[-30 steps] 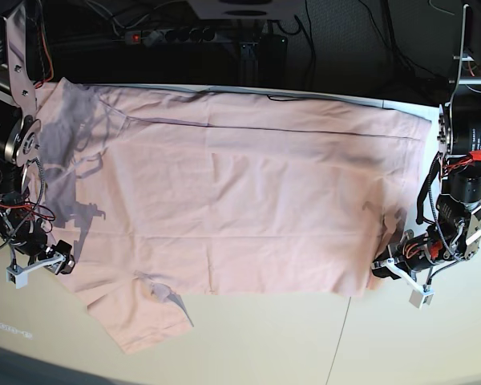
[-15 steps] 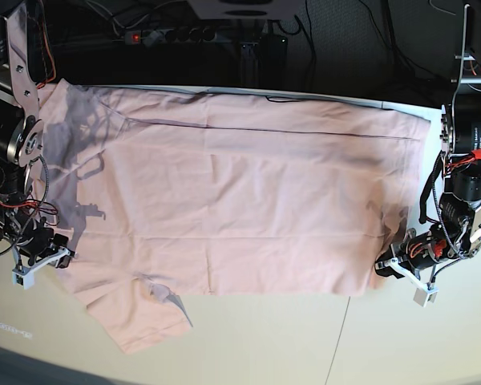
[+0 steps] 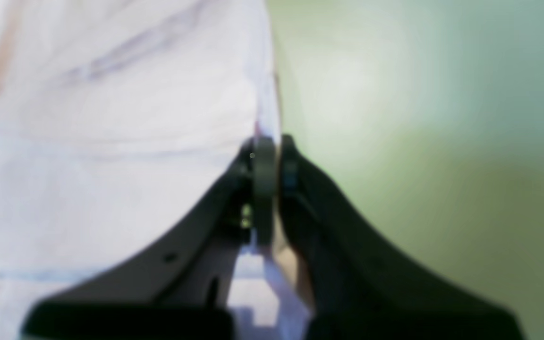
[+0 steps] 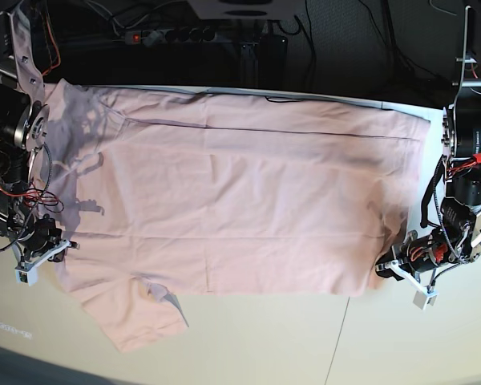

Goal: Fold the T-shirt properly
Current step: 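Fold the hem side lengthwise toward the collar with both grippers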

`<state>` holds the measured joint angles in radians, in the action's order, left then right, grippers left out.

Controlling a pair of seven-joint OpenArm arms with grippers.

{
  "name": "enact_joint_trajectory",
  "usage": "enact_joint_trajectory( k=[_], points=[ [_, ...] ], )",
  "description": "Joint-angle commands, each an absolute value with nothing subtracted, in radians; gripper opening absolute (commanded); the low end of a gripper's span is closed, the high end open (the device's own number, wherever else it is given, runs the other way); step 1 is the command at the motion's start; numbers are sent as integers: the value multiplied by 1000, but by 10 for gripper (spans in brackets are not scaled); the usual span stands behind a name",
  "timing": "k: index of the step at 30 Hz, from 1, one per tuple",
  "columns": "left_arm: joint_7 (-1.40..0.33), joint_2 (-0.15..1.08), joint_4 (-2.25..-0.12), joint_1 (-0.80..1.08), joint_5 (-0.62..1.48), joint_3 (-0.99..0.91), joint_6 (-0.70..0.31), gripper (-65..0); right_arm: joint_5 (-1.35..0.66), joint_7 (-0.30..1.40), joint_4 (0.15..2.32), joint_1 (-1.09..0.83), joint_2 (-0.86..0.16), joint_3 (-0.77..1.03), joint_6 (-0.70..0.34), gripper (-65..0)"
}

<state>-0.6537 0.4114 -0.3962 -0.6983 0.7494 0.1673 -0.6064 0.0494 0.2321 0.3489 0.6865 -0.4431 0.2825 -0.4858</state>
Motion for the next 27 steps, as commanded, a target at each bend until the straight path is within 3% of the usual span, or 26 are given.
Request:
enact_joint_trajectory(
  k=[1,12,16,27],
  points=[
    [-647,433,-406,-735,792,166,-614,-650,64,268,370,685,-467,280,-499,-650],
    [-738,458,-406,-734,935,166,-618,-650,-115,299,527,620,-485,279,-559,-650],
    [-789,491,-406,-734,1037,166,-698,-650,-218,379,573,620,-495,279,-573,-650],
    [-1103,596,-406,-733,1367,162,-698,-650,-519,583,671,619,-589,279,-601,-650]
  ],
)
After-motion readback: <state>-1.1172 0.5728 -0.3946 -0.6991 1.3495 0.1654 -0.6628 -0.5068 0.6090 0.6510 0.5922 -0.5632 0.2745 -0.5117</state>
